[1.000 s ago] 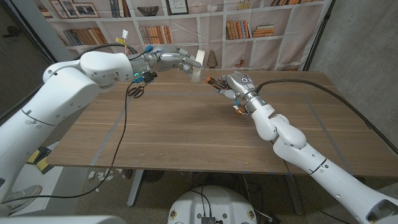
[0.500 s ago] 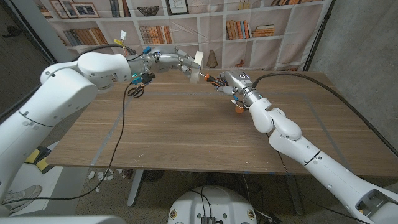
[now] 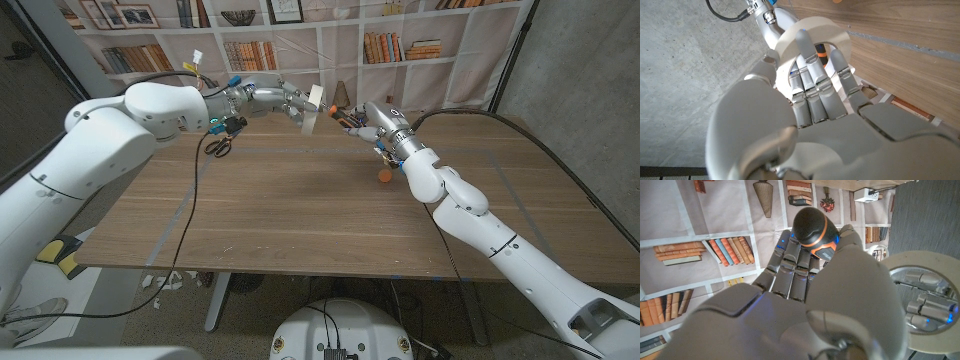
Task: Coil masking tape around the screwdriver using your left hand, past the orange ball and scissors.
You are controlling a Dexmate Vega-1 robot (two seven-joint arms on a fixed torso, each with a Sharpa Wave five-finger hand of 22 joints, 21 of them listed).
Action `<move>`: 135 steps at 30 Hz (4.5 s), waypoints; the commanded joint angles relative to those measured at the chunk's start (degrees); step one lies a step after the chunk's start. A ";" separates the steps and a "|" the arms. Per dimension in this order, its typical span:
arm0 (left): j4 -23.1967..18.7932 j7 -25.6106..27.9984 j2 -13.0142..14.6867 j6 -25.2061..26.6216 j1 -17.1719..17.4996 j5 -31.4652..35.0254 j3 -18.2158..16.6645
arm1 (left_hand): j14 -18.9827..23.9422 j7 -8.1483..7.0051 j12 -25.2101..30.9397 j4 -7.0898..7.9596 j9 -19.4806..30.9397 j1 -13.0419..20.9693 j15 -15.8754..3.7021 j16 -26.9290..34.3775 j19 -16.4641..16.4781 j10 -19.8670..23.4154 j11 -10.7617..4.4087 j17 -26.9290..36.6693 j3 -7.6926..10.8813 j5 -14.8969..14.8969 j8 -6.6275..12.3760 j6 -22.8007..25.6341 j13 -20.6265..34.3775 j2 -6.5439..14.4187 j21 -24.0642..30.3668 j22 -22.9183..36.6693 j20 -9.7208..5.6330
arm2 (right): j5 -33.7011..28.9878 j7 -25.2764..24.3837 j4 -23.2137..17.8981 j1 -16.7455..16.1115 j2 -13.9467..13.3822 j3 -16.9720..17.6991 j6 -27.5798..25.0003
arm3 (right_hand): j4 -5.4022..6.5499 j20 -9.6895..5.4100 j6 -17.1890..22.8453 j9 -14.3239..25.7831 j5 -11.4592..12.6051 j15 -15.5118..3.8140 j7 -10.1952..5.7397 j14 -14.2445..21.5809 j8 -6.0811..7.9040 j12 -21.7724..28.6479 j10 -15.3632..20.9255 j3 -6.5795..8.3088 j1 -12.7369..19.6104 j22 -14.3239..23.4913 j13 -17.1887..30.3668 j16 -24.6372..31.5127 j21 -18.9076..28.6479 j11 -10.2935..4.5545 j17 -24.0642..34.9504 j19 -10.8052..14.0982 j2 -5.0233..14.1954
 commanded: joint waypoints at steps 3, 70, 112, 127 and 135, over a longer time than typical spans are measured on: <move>1.34 -0.53 0.57 -0.32 -1.68 2.44 1.43 | 0.70 0.67 0.22 1.37 0.30 6.85 -1.31 -0.13 -0.25 6.67 -5.98 0.31 1.84 0.43 -0.03 0.78 3.68 6.64 0.29 0.18 0.13 | 13.96 2.48 1.24 1.38 -0.98 2.71 5.22 | 0.46 -8.06 14.72 0.24 0.35 -11.53 -13.84 7.16 0.42 0.29 9.94 -0.27 5.38 0.17 0.29 -0.29 0.29 -9.58 0.39 0.05 5.23; 11.60 -1.50 -4.81 -1.00 -6.98 5.10 6.42 | 0.26 0.07 -0.20 1.67 1.30 6.18 -1.38 -0.35 -1.00 6.43 -6.29 2.18 1.93 0.96 -0.78 0.87 6.30 6.51 0.49 0.06 0.05 | 80.30 16.25 24.90 0.82 12.16 9.90 29.10 | 3.39 -8.72 13.80 3.51 -0.52 -11.44 -10.20 11.94 1.07 2.88 14.89 1.63 7.95 0.60 4.54 2.26 4.20 -8.54 7.32 3.12 6.57; 16.16 -0.25 -8.65 -2.26 -8.73 6.23 8.50 | 0.30 0.10 -1.01 1.59 1.40 5.92 -1.53 -0.85 -0.98 6.96 -6.35 2.80 2.31 0.97 -1.37 1.30 6.59 6.35 0.69 0.06 -0.13 | 106.77 18.90 23.19 -3.81 24.86 17.23 22.77 | 0.80 -7.16 16.77 1.99 -4.12 -11.14 -6.25 16.36 0.51 1.98 19.56 4.98 10.93 -0.34 1.05 3.18 7.18 -6.68 10.19 7.15 4.96; 14.39 5.95 -8.98 0.13 -9.39 13.02 10.91 | 0.50 0.00 -1.39 1.63 1.52 5.77 -1.39 -1.00 -1.01 7.09 -6.36 2.92 2.44 0.98 -1.51 1.44 6.50 6.34 0.74 0.05 -0.25 | 107.97 19.49 20.85 -4.76 25.11 17.92 21.68 | 0.01 -6.84 16.98 1.45 -4.84 -11.16 -5.70 17.92 0.23 0.90 18.99 5.86 11.08 -0.45 0.15 2.38 7.38 -5.90 9.02 7.70 4.71; 16.02 10.14 -11.95 0.83 -8.48 14.49 10.21 | 0.73 -0.08 -1.51 1.64 1.58 5.67 -1.42 -1.08 -0.91 7.41 -6.44 2.92 2.52 0.98 -1.50 1.72 6.42 6.28 0.80 0.04 -0.37 | 108.47 21.83 19.61 -4.97 23.39 17.71 19.71 | -0.18 -6.83 16.89 1.33 -5.06 -11.16 -5.41 18.09 0.16 0.86 18.94 6.08 11.01 -0.45 0.43 2.28 7.45 -5.75 9.06 7.85 4.64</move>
